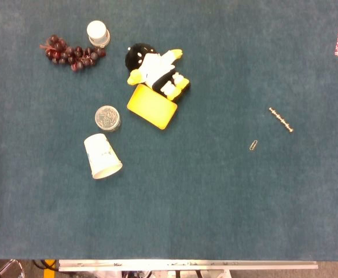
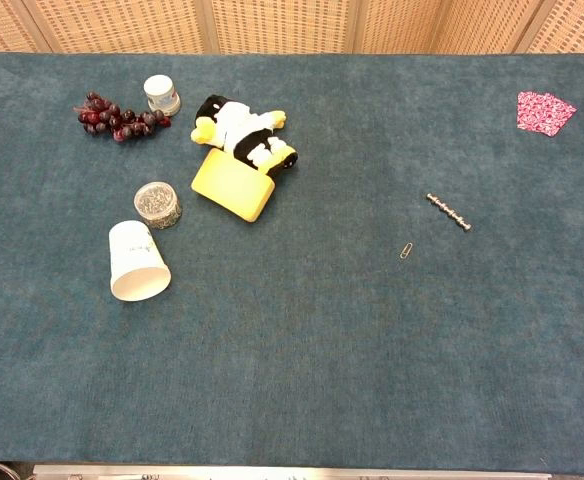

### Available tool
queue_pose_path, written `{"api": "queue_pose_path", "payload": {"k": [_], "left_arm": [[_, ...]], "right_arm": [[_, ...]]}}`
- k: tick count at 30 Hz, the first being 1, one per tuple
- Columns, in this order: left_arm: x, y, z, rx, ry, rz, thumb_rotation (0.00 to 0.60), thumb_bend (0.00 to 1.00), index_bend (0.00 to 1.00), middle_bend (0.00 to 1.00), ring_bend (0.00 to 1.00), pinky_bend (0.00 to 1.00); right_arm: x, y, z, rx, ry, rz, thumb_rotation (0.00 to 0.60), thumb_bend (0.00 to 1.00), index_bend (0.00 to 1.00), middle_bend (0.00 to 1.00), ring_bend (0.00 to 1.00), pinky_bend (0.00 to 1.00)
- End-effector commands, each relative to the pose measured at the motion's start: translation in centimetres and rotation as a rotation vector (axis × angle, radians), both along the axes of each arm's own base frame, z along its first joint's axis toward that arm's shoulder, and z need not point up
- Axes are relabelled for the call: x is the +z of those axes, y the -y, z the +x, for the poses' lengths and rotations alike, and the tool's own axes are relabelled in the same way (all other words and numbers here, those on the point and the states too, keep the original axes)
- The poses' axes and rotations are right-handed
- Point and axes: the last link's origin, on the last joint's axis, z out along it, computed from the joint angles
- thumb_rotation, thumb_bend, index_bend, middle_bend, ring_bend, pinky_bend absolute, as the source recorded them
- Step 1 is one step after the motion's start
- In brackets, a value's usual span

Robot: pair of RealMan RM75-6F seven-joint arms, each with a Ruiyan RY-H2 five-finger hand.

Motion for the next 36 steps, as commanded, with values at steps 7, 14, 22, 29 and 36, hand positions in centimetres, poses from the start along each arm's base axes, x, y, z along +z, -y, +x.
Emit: {"api": "queue_pose_path", "payload": {"k": [7,14,22,29,36], "left_arm": [[-0.2,0.1,-0.2,0.007,-0.001,-0.008,0.6,0.31,0.0,0.0,0.01,0.0],[-0.2,0.1,-0.3,0.004,0.002,-0.008,0.6,0.31,0.0,0.0,0.01,0.0],[-0.4,0.4,-0.8,0.02,0.009,-0.011,0.6,0.31,0.0,0.0,0.01,0.0],[-0.7,0.3,-1.1,0.022,0.011,-0.02,0.6,0.31,0.0,0.01,0.01,0.0],[-1.2,0.2,-1.1,0.014,0.021,-0.034,0.6,0.31,0.0,0.01,0.01,0.0]], "right_arm": [[-0.4,0.7,0.9,0.04,-0.001,0.025,0.6,0.22,0.12,0.27,0.19,0.26],[-1.1,2.9,3.0,0.123,-0.012,0.092,0.6,0.22,0.12,0.27,0.19,0.26],[-3.4,6.1,5.9,0.175,-0.101,0.15,0.6,0.21,0.21,0.51,0.59,0.7],[-6.6,8.5,7.7,0.161,-0.205,0.265,0.6,0.14,0.26,0.89,0.93,1.0],[-10.0,10.4,8.2,0.106,-0.238,0.416,0.6,0.21,0.27,1.0,1.0,1.0]]}}
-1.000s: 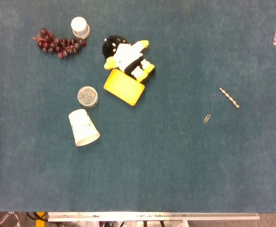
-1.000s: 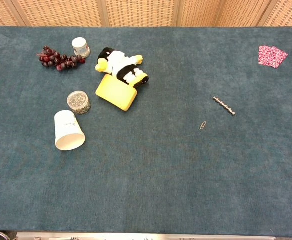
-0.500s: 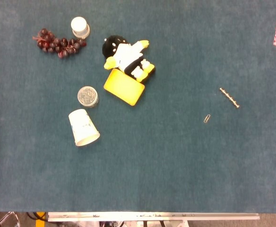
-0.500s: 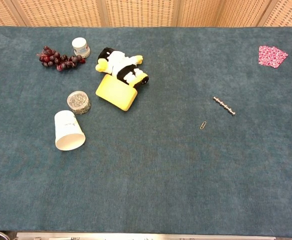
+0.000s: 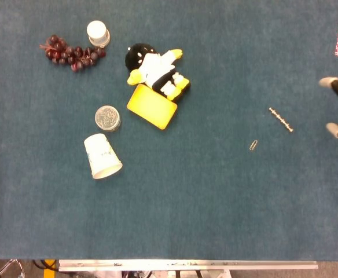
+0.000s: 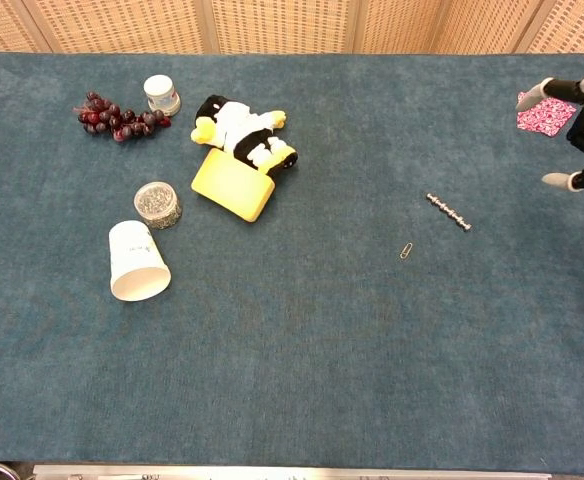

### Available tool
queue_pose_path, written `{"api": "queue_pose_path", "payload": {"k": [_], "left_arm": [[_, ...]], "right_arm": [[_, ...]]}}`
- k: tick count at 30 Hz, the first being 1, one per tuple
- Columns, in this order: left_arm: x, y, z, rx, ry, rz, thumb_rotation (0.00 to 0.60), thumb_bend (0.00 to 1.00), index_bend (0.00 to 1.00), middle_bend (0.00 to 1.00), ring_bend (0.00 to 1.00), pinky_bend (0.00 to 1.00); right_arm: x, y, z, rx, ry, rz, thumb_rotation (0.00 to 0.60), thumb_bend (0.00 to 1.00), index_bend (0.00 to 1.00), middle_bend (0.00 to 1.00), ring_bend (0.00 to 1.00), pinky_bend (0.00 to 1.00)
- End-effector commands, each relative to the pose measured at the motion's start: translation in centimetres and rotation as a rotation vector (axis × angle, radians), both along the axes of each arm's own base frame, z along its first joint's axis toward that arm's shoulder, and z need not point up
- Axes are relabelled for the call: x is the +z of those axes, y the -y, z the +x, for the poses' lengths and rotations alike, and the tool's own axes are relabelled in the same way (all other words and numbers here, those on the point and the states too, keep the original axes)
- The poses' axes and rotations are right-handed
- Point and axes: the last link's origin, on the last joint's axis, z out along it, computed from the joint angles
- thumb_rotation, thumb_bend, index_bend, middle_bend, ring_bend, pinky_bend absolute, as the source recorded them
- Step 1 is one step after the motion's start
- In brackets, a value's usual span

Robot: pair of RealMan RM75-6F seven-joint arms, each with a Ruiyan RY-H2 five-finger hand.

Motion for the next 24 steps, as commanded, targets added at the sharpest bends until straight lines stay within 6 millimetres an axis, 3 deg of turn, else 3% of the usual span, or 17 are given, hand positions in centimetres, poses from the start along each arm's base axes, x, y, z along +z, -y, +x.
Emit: {"api": "queue_pose_path", "payload": {"k": [1,11,24], "left_arm": [[-0.1,0.0,0.1,-0.004,0.003,-0.003,0.6,0.31,0.0,0.01,0.01,0.0],[-0.3,0.1,0.0,-0.001,0.005,-0.014,0.6,0.31,0.0,0.01,0.01,0.0],[-0.1,0.0,0.0,-0.003,0.009,-0.011,0.6,0.31,0.0,0.01,0.01,0.0]], "right_arm": [[-2.5,1.3,0.9,-0.028,-0.014,0.099,0.6,0.21,0.27,1.0,1.0,1.0],[-6.4,2.5,1.7,-0.127,0.006,0.168,0.6,0.21,0.27,1.0,1.0,1.0],[-8.9,4.2,1.8,-0.269,0.027,0.272,0.6,0.21,0.27,1.0,1.0,1.0]]}}
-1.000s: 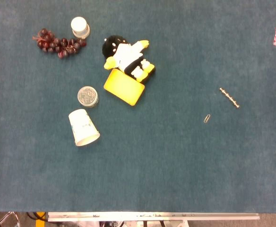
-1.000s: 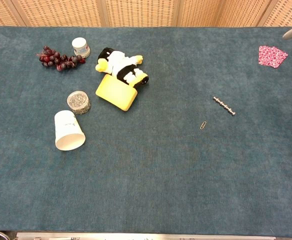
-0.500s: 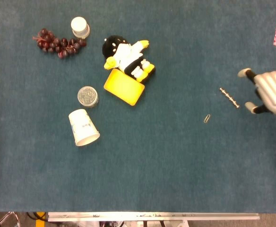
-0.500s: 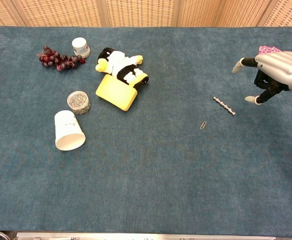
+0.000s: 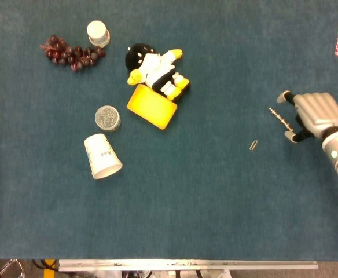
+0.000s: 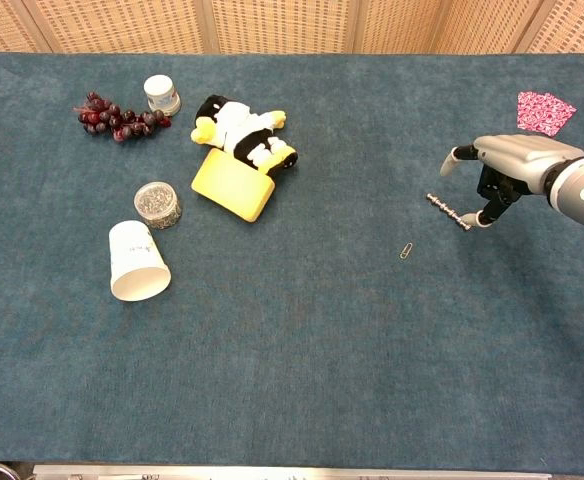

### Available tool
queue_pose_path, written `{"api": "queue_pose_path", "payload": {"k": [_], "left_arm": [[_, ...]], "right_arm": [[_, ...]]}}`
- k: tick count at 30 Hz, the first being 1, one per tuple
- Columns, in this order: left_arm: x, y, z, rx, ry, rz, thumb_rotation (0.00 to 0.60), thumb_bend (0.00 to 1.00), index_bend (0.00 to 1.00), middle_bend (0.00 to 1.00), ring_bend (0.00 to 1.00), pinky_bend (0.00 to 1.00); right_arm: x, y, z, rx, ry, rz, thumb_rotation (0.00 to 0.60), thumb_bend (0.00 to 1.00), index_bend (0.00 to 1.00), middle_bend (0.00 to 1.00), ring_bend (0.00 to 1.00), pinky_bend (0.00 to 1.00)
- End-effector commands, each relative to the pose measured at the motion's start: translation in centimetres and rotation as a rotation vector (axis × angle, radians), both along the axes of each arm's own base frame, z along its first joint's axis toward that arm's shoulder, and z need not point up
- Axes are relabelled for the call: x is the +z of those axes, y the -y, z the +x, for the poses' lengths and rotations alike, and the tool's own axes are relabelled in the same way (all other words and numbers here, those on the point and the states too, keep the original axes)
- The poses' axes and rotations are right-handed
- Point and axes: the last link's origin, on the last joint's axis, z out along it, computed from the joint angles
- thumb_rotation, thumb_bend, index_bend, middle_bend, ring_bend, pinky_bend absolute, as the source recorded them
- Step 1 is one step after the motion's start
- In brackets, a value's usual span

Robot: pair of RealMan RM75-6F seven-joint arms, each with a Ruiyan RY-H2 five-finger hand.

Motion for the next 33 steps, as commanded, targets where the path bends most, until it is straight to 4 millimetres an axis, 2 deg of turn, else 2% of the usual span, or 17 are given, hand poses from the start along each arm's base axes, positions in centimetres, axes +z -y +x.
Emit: {"api": "queue_pose_path", "payload": {"k": [1,11,21,29,33], "left_arm": [[0.0,0.0,0.0,0.001,0.002,0.001,0.6,0.31,0.0,0.01,0.01,0.0],[0.3,0.1,-0.3,0.009,0.001,0.009,0.6,0.31,0.0,0.01,0.01,0.0],[0.4,0.3,-0.5,0.013,0.0,0.015,0.6,0.31,0.0,0.01,0.01,0.0],[0.4,0.4,-0.9,0.025,0.002,0.017,0.6,0.31,0.0,0.01,0.01,0.0],[0.4,0.5,-1.0,0.027,0.004,0.019,0.6,0.31,0.0,0.01,0.01,0.0]], "right_arm": [[-0.9,0.6,-0.1,-0.029,-0.014,0.036,0.6,0.21,0.27,1.0,1.0,1.0],[-1.8,1.6,-1.0,-0.108,-0.017,0.08,0.6,0.22,0.28,1.0,1.0,1.0],[-2.6,1.4,-0.2,-0.096,0.01,0.115,0.6,0.22,0.31,1.0,1.0,1.0],[-2.8,0.2,0.5,-0.062,0.022,0.181,0.6,0.22,0.33,1.0,1.0,1.0],[-2.5,0.5,1.1,-0.033,0.048,0.119,0.6,0.22,0.36,1.0,1.0,1.0]]}}
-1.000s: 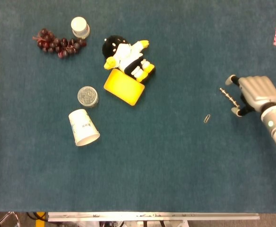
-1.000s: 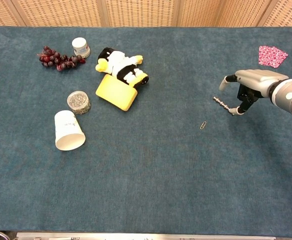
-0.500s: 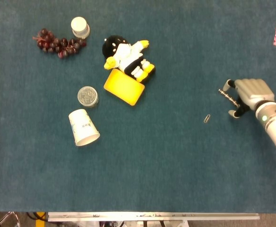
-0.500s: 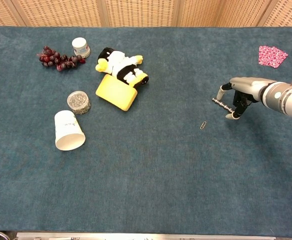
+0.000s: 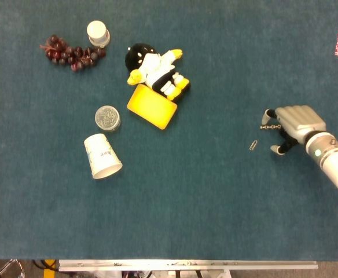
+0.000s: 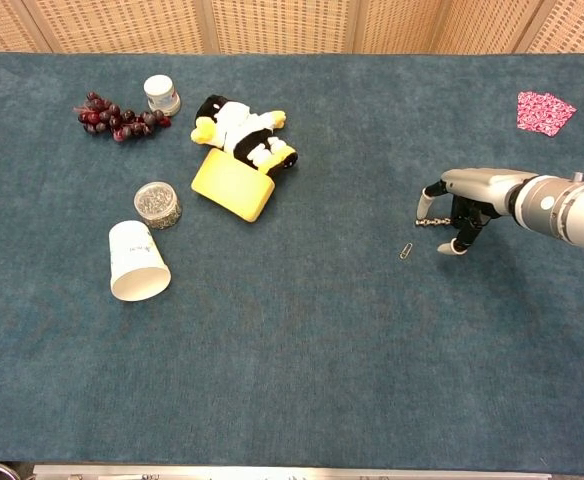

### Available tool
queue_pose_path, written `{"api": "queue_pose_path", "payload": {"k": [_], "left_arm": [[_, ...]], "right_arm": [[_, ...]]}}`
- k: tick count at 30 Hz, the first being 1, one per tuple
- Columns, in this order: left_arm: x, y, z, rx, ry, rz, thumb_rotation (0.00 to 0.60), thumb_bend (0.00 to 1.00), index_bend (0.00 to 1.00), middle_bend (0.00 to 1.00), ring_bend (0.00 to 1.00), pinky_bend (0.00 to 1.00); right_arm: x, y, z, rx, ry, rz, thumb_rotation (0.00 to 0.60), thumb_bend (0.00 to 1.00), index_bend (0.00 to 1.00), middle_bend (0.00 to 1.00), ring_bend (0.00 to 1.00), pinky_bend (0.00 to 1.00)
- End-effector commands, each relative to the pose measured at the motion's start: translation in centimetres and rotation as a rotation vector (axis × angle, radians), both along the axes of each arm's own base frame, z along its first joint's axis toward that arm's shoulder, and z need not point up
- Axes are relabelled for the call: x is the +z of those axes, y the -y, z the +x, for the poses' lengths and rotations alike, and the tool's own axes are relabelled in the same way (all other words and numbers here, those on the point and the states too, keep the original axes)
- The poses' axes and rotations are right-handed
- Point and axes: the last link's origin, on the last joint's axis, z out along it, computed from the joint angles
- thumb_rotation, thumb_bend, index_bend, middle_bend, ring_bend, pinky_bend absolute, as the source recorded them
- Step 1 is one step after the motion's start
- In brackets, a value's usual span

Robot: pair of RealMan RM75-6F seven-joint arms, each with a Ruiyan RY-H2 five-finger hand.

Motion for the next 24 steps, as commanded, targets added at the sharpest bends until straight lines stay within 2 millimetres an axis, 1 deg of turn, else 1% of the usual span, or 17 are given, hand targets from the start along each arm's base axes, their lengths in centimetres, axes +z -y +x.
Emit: {"api": "queue_pose_path", "payload": {"k": [1,2,3,5,6,9,13,17,19,21,24], "left_arm": [[0.0,0.0,-0.1,0.002,0.001,0.003,0.6,0.31,0.0,0.01,0.01,0.0],[0.1,0.1,-0.1,0.005,0.002,0.004,0.6,0.31,0.0,0.01,0.01,0.0],[0.1,0.1,-0.2,0.006,0.003,0.005,0.6,0.31,0.0,0.01,0.01,0.0],[0.1,0.1,-0.3,0.009,0.004,0.006,0.6,0.31,0.0,0.01,0.01,0.0],[0.0,0.1,-0.3,0.01,0.005,0.005,0.6,0.31,0.0,0.01,0.01,0.0],[0.0,0.1,-0.4,0.012,0.005,0.004,0.6,0.31,0.0,0.01,0.01,0.0],[0.0,0.2,-0.5,0.013,0.005,0.006,0.6,0.31,0.0,0.01,0.01,0.0],[0.1,0.3,-0.6,0.015,0.007,0.008,0.6,0.31,0.0,0.01,0.01,0.0],[0.1,0.3,-0.6,0.017,0.008,0.009,0.6,0.31,0.0,0.01,0.01,0.0],[0.1,0.4,-0.7,0.018,0.008,0.01,0.6,0.31,0.0,0.01,0.01,0.0],[0.1,0.4,-0.7,0.02,0.008,0.011,0.6,0.31,0.0,0.01,0.01,0.0]], "right_arm": [[0.3,0.4,0.5,0.032,0.029,-0.077,0.6,0.24,0.38,1.0,1.0,1.0],[0.5,0.5,0.7,0.055,0.038,-0.12,0.6,0.28,0.41,1.0,1.0,1.0],[0.5,0.6,0.8,0.073,0.042,-0.148,0.6,0.33,0.44,1.0,1.0,1.0],[0.5,0.4,0.7,0.099,0.045,-0.184,0.6,0.38,0.48,1.0,1.0,1.0],[0.4,0.3,0.6,0.104,0.046,-0.189,0.6,0.39,0.49,1.0,1.0,1.0],[0.0,-0.1,0.3,0.109,0.035,-0.185,0.6,0.39,0.52,1.0,1.0,1.0],[-0.4,-0.6,0.0,0.11,0.021,-0.172,0.6,0.39,0.53,1.0,1.0,1.0],[-0.6,-0.6,-0.2,0.125,-0.004,-0.177,0.6,0.38,0.53,1.0,1.0,1.0],[-0.7,-0.5,-0.2,0.138,-0.015,-0.187,0.6,0.34,0.53,1.0,1.0,1.0],[-0.8,-0.5,-0.1,0.141,-0.013,-0.194,0.6,0.28,0.53,1.0,1.0,1.0],[-0.8,-0.4,0.0,0.15,-0.021,-0.199,0.6,0.26,0.53,1.0,1.0,1.0]]}}
